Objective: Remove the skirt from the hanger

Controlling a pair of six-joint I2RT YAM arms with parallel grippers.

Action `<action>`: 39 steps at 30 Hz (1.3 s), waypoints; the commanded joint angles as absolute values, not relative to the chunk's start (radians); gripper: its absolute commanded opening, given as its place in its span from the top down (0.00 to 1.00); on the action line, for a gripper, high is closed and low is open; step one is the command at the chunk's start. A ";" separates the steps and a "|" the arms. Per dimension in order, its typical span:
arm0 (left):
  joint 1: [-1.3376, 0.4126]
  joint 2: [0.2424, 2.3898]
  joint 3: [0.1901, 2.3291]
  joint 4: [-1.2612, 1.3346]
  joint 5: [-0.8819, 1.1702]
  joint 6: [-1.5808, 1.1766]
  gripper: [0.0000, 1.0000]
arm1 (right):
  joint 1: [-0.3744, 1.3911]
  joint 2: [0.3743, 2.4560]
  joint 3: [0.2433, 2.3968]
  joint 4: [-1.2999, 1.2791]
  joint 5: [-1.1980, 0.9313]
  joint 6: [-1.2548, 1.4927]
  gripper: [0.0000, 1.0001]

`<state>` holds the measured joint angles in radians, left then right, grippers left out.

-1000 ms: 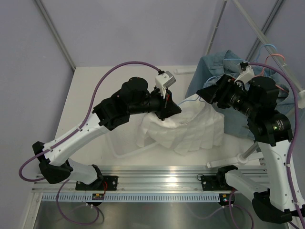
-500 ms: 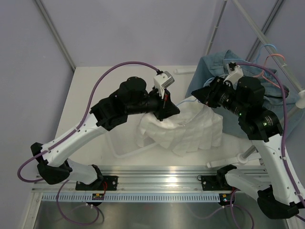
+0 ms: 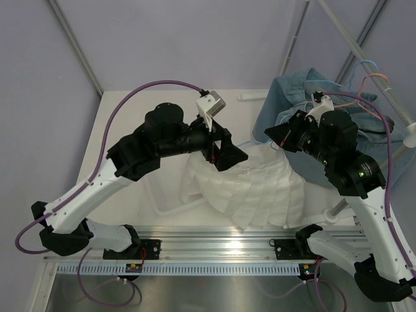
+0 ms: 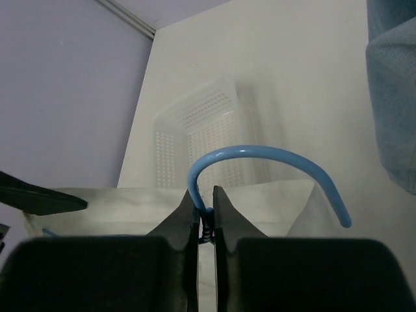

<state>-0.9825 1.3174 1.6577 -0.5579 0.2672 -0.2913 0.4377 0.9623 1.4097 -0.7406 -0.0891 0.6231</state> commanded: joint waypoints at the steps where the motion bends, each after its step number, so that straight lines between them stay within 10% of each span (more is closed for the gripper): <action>1: -0.980 1.210 1.655 -0.518 0.180 -0.249 0.01 | 0.446 0.948 1.447 -0.727 -0.038 0.641 1.00; 12: -0.980 0.951 1.389 -0.517 0.020 -0.184 0.01 | 0.446 0.842 1.462 -0.822 -0.040 0.623 1.00; 36: -0.980 0.735 1.006 -0.284 0.442 -0.184 0.01 | 0.448 0.775 1.597 -0.867 -0.046 0.696 1.00; 39: -0.982 0.758 1.028 -0.282 0.460 -0.176 0.27 | 0.446 0.770 1.620 -0.888 -0.028 0.692 1.00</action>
